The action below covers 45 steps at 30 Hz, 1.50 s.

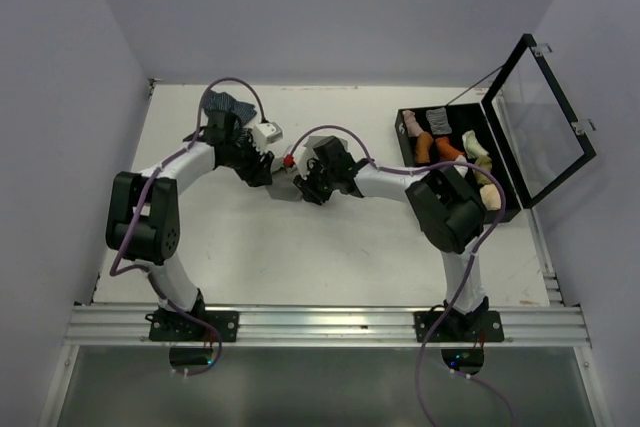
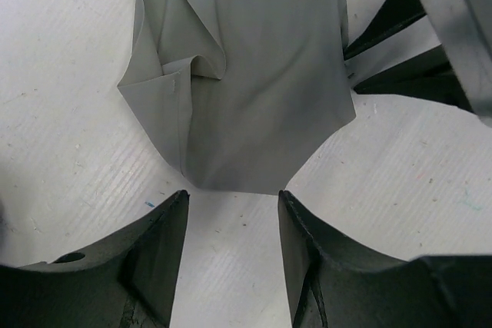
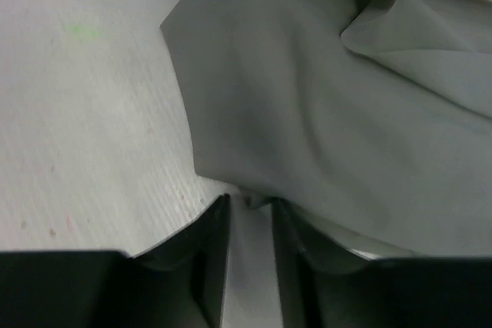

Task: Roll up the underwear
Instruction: Flatten the underwear

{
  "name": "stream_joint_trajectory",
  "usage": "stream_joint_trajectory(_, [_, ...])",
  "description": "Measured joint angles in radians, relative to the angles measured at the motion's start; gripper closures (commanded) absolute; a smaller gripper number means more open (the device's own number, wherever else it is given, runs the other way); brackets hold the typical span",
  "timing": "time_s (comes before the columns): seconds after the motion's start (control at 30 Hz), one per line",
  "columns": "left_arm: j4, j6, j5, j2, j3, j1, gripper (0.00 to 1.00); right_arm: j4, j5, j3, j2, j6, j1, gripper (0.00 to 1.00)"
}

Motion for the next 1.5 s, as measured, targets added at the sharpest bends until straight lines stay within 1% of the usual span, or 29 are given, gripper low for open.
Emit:
stream_joint_trajectory(0.1, [0.0, 0.028, -0.013, 0.028, 0.005, 0.0, 0.48, 0.018, 0.019, 0.025, 0.023, 0.005, 0.0, 0.88])
stream_joint_trajectory(0.13, [0.0, 0.037, -0.02, 0.041, 0.008, 0.0, 0.48, 0.017, 0.021, 0.037, 0.031, 0.007, 0.0, 0.96])
stream_joint_trajectory(0.17, [0.0, 0.044, -0.027, 0.056, 0.011, 0.0, 0.48, 0.018, 0.027, 0.05, 0.042, 0.004, 0.0, 0.99])
stream_joint_trajectory(0.4, [0.012, 0.086, -0.081, 0.129, 0.014, -0.016, 0.48, 0.018, 0.036, 0.057, 0.046, -0.01, 0.0, 1.0])
stream_joint_trajectory(0.43, [0.021, 0.093, -0.095, 0.136, 0.014, -0.024, 0.51, 0.018, 0.034, 0.05, 0.04, -0.012, -0.002, 1.0])
stream_joint_trajectory(0.47, [0.035, 0.094, -0.11, 0.138, 0.014, -0.031, 0.6, 0.01, 0.034, 0.038, 0.028, -0.013, -0.006, 1.0])
stream_joint_trajectory(0.5, [0.045, 0.096, -0.124, 0.142, 0.015, -0.041, 0.66, -0.003, 0.032, 0.022, 0.013, -0.014, -0.012, 1.0])
stream_joint_trajectory(0.53, [0.051, 0.1, -0.133, 0.147, 0.019, -0.05, 0.8, -0.017, 0.028, 0.006, -0.003, -0.015, -0.019, 1.0])
stream_joint_trajectory(0.6, [0.06, 0.102, -0.146, 0.16, 0.035, -0.063, 0.92, -0.059, 0.025, -0.023, -0.037, -0.015, -0.036, 1.0])
stream_joint_trajectory(0.63, [0.061, 0.104, -0.149, 0.164, 0.041, -0.067, 1.0, -0.08, 0.023, -0.035, -0.051, -0.015, -0.045, 1.0])
stream_joint_trajectory(0.83, [0.021, 0.108, -0.125, 0.146, 0.034, -0.053, 1.0, -0.182, -0.015, -0.056, -0.14, -0.015, -0.095, 1.0])
stream_joint_trajectory(0.97, [-0.054, 0.11, -0.081, 0.074, 0.019, -0.03, 1.0, -0.235, -0.057, -0.064, -0.245, -0.025, -0.135, 1.0])
stream_joint_trajectory(1.13, [-0.195, 0.162, 0.045, -0.102, 0.014, -0.021, 1.0, -0.306, -0.13, -0.101, -0.408, -0.082, -0.153, 1.0])
stream_joint_trajectory(1.33, [-0.446, 0.254, 0.207, -0.355, -0.012, -0.021, 1.0, -0.439, -0.227, -0.177, -0.703, -0.145, -0.119, 1.0])
stream_joint_trajectory(1.43, [-0.529, 0.228, 0.264, -0.447, -0.006, -0.021, 1.0, -0.449, -0.24, -0.174, -0.832, -0.146, -0.114, 1.0])
stream_joint_trajectory(1.5, [-0.539, 0.17, 0.292, -0.467, 0.014, -0.019, 1.0, -0.448, -0.255, -0.156, -0.856, -0.143, -0.134, 1.0])
